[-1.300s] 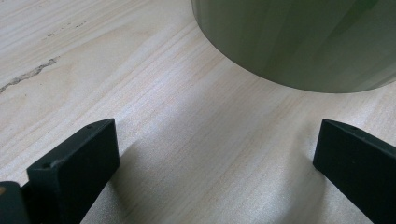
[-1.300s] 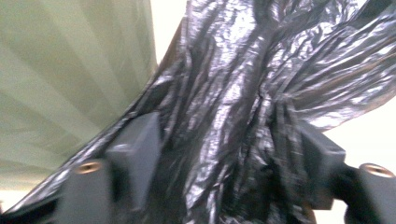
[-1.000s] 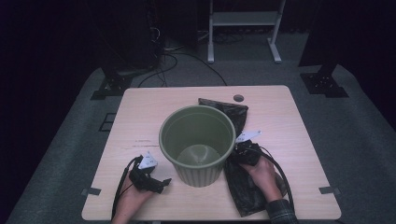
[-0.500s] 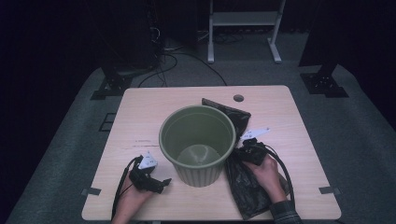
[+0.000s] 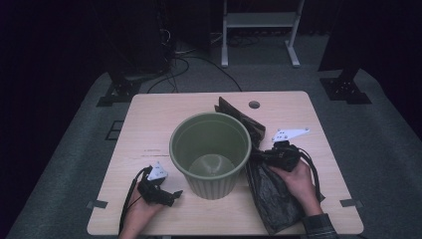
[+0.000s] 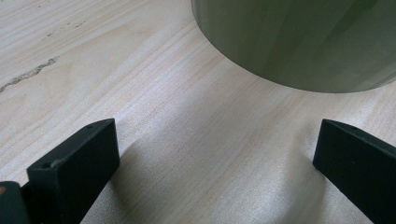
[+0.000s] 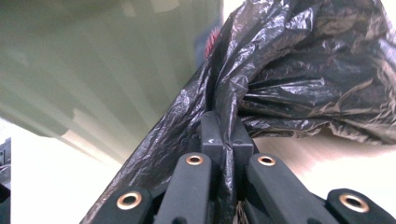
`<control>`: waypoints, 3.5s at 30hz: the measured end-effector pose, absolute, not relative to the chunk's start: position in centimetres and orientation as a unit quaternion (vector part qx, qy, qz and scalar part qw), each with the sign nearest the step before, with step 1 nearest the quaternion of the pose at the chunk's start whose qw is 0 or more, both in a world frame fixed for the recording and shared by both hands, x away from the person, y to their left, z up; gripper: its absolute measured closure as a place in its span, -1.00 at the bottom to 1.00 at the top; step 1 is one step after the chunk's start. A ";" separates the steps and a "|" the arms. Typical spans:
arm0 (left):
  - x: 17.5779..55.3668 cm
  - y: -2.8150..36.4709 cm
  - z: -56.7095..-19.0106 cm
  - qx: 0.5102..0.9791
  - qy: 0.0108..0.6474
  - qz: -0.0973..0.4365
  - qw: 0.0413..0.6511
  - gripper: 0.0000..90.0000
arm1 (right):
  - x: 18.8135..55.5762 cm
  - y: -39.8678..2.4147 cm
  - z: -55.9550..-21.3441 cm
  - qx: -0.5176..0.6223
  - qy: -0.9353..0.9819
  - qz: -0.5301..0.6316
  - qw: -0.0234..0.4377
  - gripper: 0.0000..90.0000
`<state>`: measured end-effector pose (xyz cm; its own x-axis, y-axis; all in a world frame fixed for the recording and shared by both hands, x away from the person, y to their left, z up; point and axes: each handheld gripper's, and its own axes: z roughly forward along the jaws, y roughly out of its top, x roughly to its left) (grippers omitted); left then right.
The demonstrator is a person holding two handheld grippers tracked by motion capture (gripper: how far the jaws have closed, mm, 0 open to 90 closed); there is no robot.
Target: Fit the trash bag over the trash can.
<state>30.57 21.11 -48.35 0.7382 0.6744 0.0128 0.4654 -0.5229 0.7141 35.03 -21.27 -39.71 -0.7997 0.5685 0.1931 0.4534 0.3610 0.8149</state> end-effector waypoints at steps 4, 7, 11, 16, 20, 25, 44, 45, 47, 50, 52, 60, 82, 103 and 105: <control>30.6 21.1 -48.3 0.860 0.331 0.146 0.359 -1.00 | 34.3 -21.7 -37.7 0.288 0.824 0.484 0.054 0.97; 30.6 21.1 -48.3 0.861 0.330 0.146 0.358 -1.00 | 34.0 -21.8 -36.8 0.274 0.829 0.486 0.047 0.97; 30.6 21.1 -48.3 0.861 0.330 0.146 0.358 -1.00 | 33.5 -22.0 -35.6 0.252 0.830 0.497 0.033 0.97; 30.6 21.1 -48.3 0.861 0.331 0.146 0.358 -1.00 | 32.8 -22.2 -34.2 0.226 0.833 0.504 0.027 0.97; 30.6 21.1 -48.3 0.861 0.331 0.146 0.358 -1.00 | 32.4 -22.4 -33.5 0.214 0.834 0.509 0.022 0.97; 30.6 21.1 -48.3 0.861 0.331 0.146 0.358 -1.00 | 31.8 -22.4 -32.1 0.182 0.834 0.521 -0.004 0.97; 30.5 21.1 -48.4 0.861 0.329 0.145 0.359 -1.00 | 32.0 -18.3 -28.2 0.111 0.850 0.513 -0.039 0.97; 30.5 21.1 -48.4 0.861 0.329 0.145 0.359 -1.00 | 32.2 -18.0 -28.0 0.108 0.851 0.512 -0.039 0.97; 30.5 21.1 -48.4 0.861 0.328 0.145 0.359 -1.00 | 32.4 -17.3 -27.7 0.105 0.852 0.511 -0.041 0.97; 30.5 21.1 -48.4 0.862 0.328 0.145 0.359 -1.00 | 32.7 -16.5 -27.4 0.101 0.855 0.508 -0.040 0.97; 30.5 21.1 -48.4 0.862 0.328 0.144 0.359 -1.00 | 33.1 -15.4 -27.0 0.094 0.857 0.505 -0.041 0.97; 30.5 21.1 -48.4 0.863 0.326 0.143 0.360 -1.00 | 33.7 -13.0 -26.4 0.085 0.862 0.499 -0.032 0.97; 30.5 21.0 -48.4 0.863 0.324 0.143 0.360 -1.00 | 35.7 -5.1 -25.8 0.046 0.861 0.502 -0.066 0.96; 30.4 21.0 -48.4 0.865 0.321 0.142 0.360 -1.00 | 38.2 1.3 -24.7 0.026 0.842 0.530 -0.099 0.96; 30.4 21.0 -48.4 0.865 0.320 0.142 0.360 -1.00 | 38.3 2.0 -24.8 0.024 0.841 0.530 -0.103 0.95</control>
<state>30.43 20.99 -48.36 0.7544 0.6562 0.0148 0.4516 -0.5352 0.7139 38.32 1.99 -24.75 -0.9775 -0.0690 0.1996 0.1501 0.4374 0.8866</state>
